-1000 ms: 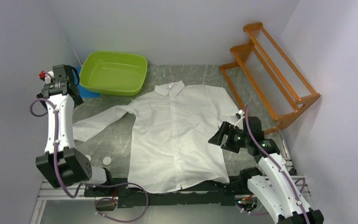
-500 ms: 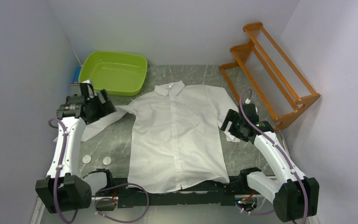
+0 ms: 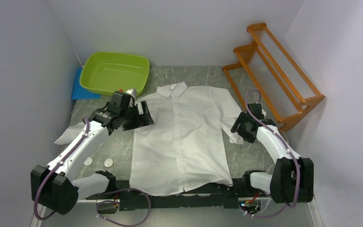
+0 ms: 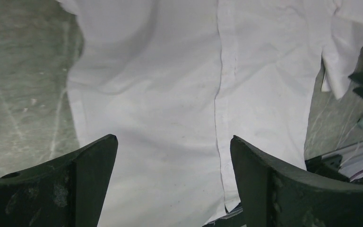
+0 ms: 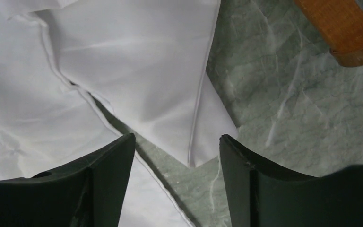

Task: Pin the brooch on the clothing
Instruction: Flatten out the clothes at the center of the board.

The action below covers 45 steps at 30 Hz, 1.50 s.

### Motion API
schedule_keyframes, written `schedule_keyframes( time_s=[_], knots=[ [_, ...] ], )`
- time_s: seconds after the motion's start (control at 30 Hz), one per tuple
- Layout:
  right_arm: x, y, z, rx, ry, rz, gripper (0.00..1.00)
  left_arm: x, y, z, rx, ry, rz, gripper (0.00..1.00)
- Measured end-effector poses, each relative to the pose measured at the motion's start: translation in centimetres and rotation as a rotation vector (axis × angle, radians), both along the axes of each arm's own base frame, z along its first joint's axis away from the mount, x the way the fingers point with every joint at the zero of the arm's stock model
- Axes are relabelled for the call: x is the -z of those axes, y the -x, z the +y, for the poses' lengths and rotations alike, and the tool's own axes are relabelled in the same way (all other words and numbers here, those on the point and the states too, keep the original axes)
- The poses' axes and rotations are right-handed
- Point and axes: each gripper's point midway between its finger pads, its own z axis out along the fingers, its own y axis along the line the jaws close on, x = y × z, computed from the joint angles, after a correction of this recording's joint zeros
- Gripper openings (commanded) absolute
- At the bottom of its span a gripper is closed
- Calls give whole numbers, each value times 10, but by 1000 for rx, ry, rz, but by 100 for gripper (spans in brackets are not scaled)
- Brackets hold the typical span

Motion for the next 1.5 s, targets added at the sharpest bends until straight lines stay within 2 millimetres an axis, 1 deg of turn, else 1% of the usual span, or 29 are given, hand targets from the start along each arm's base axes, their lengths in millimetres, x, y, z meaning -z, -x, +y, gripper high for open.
schedule_keyframes(
  time_s=[0.13, 0.2, 0.27, 0.3, 0.4, 0.57, 0.63, 0.7, 0.73, 0.8, 0.9, 1.0, 1.13, 1.17, 1.2, 1.23, 1.27, 1.3, 1.33, 1.37, 1.4, 1.5],
  knots=[
    [14, -5, -2, 11, -21, 35, 59, 10, 7, -20, 54, -28, 24, 94],
    [20, -7, -4, 22, -34, 50, 51, 12, 8, -24, 64, -45, 28, 94],
    [23, -8, -4, 27, -46, 56, 38, 12, 7, -26, 63, -56, 25, 94],
    [24, -10, -4, 27, -53, 53, 27, 12, 6, -26, 61, -60, 22, 94],
    [24, -13, -1, 22, -75, 36, 0, 9, 4, -24, 47, -70, 11, 94],
    [20, -18, 0, 20, -95, 20, 0, 9, 3, -20, 33, -87, 9, 94],
    [13, -20, -1, 14, -89, 8, 0, 10, 4, -19, 31, -92, 14, 94],
    [-4, -28, -3, 6, -73, -28, 0, 11, 4, -18, 29, -95, 18, 94],
    [-17, -34, -6, 5, -55, -59, 0, 11, 5, -18, 27, -95, 20, 94],
    [-43, -45, -13, 7, -19, -125, 0, 11, 6, -18, 27, -96, 24, 94],
    [-91, -56, -29, 46, 62, -238, 0, 12, 6, -17, 24, -97, 28, 94],
    [-121, -53, -45, 109, 135, -296, 0, 12, 6, -17, 23, -98, 29, 94],
    [-143, -41, -69, 213, 238, -331, 0, 12, 7, -17, 23, -100, 33, 94],
    [-146, -38, -73, 231, 257, -336, 4, 12, 7, -17, 23, -100, 33, 94],
    [-149, -34, -78, 253, 281, -341, 14, 13, 7, -16, 21, -102, 32, 94],
    [-152, -31, -83, 275, 299, -347, 28, 13, 6, -15, 17, -108, 30, 94],
    [-155, -29, -87, 297, 317, -354, 50, 13, 6, -14, 13, -112, 29, 94],
    [-158, -26, -91, 319, 332, -360, 66, 13, 6, -13, 10, -117, 30, 94],
    [-161, -25, -94, 340, 342, -365, 79, 14, 6, -12, 6, -122, 30, 94],
    [-164, -24, -97, 352, 354, -369, 87, 14, 6, -11, 4, -126, 30, 94],
    [-165, -23, -98, 361, 358, -373, 91, 14, 6, -10, 2, -129, 30, 94],
    [-168, -23, -96, 348, 355, -385, 93, 14, 8, -8, -3, -138, 34, 94]
  ],
)
